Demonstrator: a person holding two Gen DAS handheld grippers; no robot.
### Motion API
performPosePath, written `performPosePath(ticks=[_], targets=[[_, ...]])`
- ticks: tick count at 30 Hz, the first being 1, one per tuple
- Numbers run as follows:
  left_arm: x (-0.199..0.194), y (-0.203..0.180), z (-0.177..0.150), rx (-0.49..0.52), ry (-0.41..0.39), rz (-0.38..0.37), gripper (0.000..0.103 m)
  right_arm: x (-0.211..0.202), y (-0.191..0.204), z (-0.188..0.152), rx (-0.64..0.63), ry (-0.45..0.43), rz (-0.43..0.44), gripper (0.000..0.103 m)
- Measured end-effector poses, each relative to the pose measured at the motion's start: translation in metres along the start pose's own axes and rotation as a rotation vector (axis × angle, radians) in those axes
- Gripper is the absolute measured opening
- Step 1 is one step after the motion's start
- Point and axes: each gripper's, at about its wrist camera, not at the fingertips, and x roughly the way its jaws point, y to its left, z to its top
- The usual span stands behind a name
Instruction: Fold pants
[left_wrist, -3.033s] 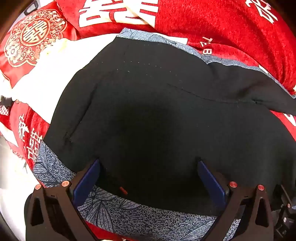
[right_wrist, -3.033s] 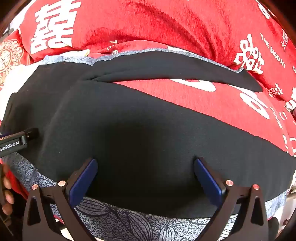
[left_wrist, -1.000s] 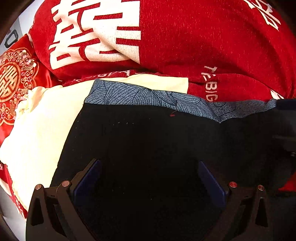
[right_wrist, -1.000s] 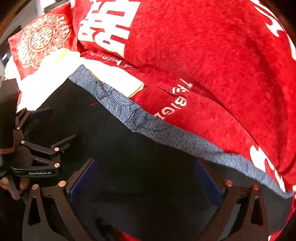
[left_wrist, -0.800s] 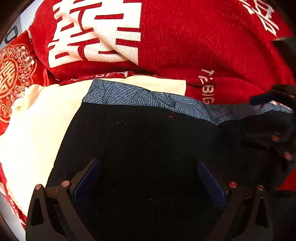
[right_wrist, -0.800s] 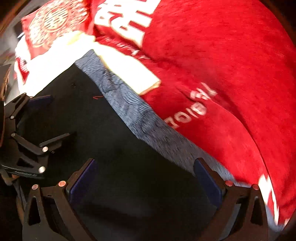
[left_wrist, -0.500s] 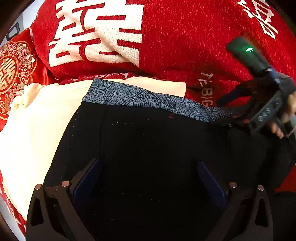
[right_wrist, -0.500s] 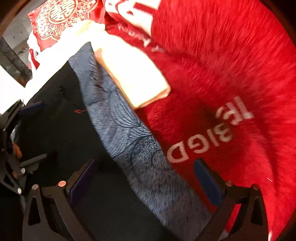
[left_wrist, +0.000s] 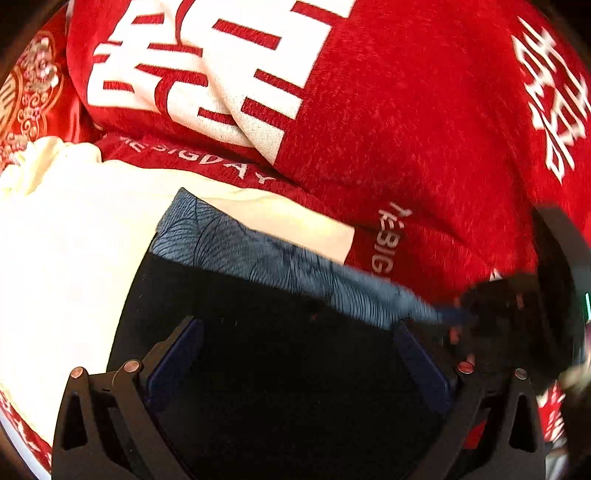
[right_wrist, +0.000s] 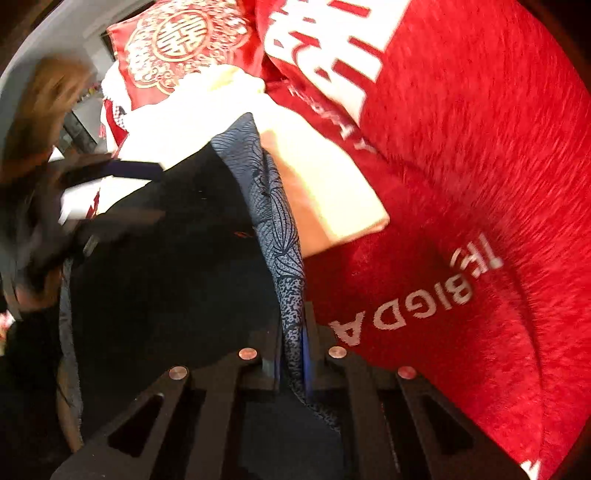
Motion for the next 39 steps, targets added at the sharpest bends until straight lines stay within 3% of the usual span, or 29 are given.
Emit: performPosePath(ticks=[3, 6, 9, 12, 13, 15, 16, 19, 22, 24, 25, 26, 27, 29, 33, 36, 37, 38, 39], targets=[[0.01, -0.001, 0.015, -0.057, 0.047, 0.005, 0.103, -0.011, 0.018, 0.0, -0.05, -0.021, -0.07, 0.009], [0.02, 0.006, 0.025, -0.183, 0.101, -0.032, 0.103, -0.017, 0.034, -0.006, -0.073, -0.049, -0.139, 0.008], [0.032, 0.006, 0.03, -0.298, 0.137, 0.009, 0.103, -0.023, 0.044, -0.009, -0.092, -0.074, -0.195, 0.008], [0.041, 0.004, 0.031, -0.343, 0.153, 0.054, 0.103, -0.025, 0.056, -0.01, -0.117, -0.09, -0.236, 0.008], [0.044, 0.003, 0.03, -0.35, 0.155, 0.071, 0.098, -0.027, 0.06, -0.012, -0.116, -0.096, -0.241, 0.008], [0.046, 0.003, 0.025, -0.342, 0.169, 0.095, 0.035, -0.027, 0.065, -0.016, -0.115, -0.1, -0.245, 0.008], [0.047, 0.002, 0.024, -0.339, 0.181, 0.061, 0.026, -0.028, 0.068, -0.017, -0.111, -0.102, -0.249, 0.008], [0.024, 0.007, 0.012, -0.332, 0.109, -0.006, 0.022, -0.035, 0.076, -0.022, -0.104, -0.111, -0.253, 0.006], [0.011, 0.004, 0.002, -0.319, 0.07, -0.004, 0.014, -0.035, 0.09, -0.029, -0.135, -0.085, -0.272, 0.007], [0.008, 0.005, -0.001, -0.323, 0.074, 0.009, 0.011, -0.035, 0.089, -0.03, -0.125, -0.077, -0.287, 0.013], [0.009, 0.006, -0.002, -0.328, 0.078, 0.018, 0.011, -0.037, 0.087, -0.031, -0.12, -0.079, -0.283, 0.032], [0.01, 0.009, -0.004, -0.339, 0.084, 0.021, 0.011, -0.043, 0.084, -0.032, -0.109, -0.086, -0.276, 0.066], [0.008, 0.012, -0.006, -0.347, 0.088, 0.016, 0.011, -0.047, 0.079, -0.032, -0.103, -0.094, -0.275, 0.092], [0.01, 0.012, -0.007, -0.359, 0.085, -0.001, 0.011, -0.061, 0.072, -0.036, -0.124, -0.118, -0.281, 0.095], [0.008, 0.007, -0.008, -0.335, 0.078, 0.014, 0.011, -0.051, 0.039, -0.028, -0.132, -0.011, -0.259, 0.095], [0.005, 0.008, -0.009, -0.331, 0.08, 0.023, 0.011, -0.028, 0.024, -0.012, -0.135, 0.062, -0.199, 0.093], [0.004, 0.009, -0.008, -0.333, 0.082, 0.019, 0.011, -0.017, 0.024, -0.007, -0.149, 0.095, -0.168, 0.086], [0.002, 0.009, -0.009, -0.334, 0.085, 0.005, 0.011, -0.008, 0.026, -0.006, -0.161, 0.132, -0.144, 0.028], [0.001, 0.009, -0.009, -0.332, 0.084, 0.007, 0.011, 0.001, 0.027, -0.005, -0.162, 0.18, -0.13, 0.009]])
